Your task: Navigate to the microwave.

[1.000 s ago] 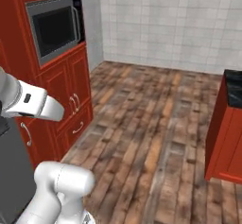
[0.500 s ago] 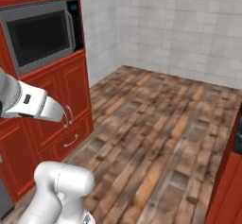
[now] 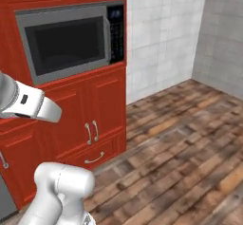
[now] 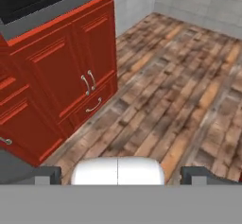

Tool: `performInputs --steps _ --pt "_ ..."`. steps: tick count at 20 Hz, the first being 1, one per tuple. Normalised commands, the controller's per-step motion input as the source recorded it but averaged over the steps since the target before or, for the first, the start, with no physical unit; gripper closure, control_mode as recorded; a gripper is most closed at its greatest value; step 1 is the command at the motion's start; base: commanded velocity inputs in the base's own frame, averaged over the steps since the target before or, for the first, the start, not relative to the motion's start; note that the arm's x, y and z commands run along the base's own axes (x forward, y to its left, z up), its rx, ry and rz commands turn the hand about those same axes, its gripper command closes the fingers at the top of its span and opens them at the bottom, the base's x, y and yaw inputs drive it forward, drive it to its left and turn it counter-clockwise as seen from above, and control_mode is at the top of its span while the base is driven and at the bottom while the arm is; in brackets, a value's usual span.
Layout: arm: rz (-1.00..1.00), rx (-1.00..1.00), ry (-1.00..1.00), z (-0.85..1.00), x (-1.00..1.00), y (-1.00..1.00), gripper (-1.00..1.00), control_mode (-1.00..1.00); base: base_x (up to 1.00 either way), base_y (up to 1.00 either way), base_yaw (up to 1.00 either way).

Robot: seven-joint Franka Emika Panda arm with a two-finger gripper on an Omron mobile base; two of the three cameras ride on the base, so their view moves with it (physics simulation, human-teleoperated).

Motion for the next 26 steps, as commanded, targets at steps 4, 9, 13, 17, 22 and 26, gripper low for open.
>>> performInputs --steps 4,9,13,17,22,26 --pt "0.00 0.00 0.00 0.00 0.00 0.00 -1.00 1.00 0.92 -0.22 0.73" --pt "0.00 0.00 0.00 0.00 0.00 0.00 -1.00 1.00 0.83 -0.28 0.73" --pt "0.00 0.00 0.00 0.00 0.00 0.00 -1.00 1.00 0.74 -0.36 0.72" --pt "0.00 0.00 0.00 0.00 0.00 0.00 -1.00 1.00 0.49 -0.56 0.66" --pt "0.00 0.00 0.00 0.00 0.00 0.00 -1.00 1.00 0.12 -0.89 0.48" --pt "0.00 0.00 0.00 0.00 0.00 0.00 -1.00 1.00 0.08 -0.95 0.20"
